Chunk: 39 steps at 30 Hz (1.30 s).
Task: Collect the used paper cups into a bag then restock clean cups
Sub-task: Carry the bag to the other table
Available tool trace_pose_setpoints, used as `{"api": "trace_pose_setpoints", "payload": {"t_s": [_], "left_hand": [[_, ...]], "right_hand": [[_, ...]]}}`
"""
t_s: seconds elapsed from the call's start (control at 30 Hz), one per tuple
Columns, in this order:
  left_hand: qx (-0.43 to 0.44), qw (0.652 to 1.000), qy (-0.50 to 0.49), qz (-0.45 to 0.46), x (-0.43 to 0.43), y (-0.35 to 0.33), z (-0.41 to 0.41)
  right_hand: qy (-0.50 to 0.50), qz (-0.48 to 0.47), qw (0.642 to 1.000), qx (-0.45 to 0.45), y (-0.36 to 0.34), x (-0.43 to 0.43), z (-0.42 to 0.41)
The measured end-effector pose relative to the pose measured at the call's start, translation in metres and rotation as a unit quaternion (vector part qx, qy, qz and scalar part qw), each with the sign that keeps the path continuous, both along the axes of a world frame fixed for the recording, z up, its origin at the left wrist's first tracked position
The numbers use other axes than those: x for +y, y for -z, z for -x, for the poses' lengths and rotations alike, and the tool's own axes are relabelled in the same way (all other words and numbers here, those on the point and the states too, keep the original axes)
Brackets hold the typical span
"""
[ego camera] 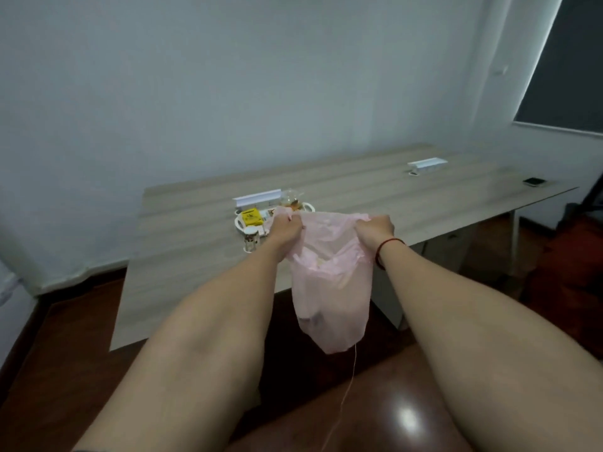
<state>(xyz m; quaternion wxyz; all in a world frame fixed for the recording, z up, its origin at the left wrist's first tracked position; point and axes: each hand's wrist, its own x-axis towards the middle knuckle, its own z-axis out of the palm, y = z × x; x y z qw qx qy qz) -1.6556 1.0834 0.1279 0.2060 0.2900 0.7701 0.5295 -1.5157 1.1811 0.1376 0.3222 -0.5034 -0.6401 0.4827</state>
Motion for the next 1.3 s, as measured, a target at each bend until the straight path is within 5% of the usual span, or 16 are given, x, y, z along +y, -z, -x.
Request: {"api": "trace_pose_setpoints", "payload": {"t_s": [0.4,0.87,1.07,1.3], "left_hand": [[0.026,0.993,0.113,0.023,0.238,-0.03,0.08],[0.031,0.997,0.071,0.006,0.442,0.004,0.136],[0.026,0.999,0.016,0.022,0.475,0.024,0.158],[-0.107,0.984,-0.004,0.142,0.463,0.098,0.187]], "right_hand": [[0.08,-0.029,0.996,0.006,-0.019,0.206,0.063],[0.087,-0.025,0.995,0.035,0.008,0.413,0.116],[0.083,-0.025,0.995,0.05,0.019,0.459,0.14],[0.102,0.02,0.994,0.017,0.075,0.474,0.161]]}}
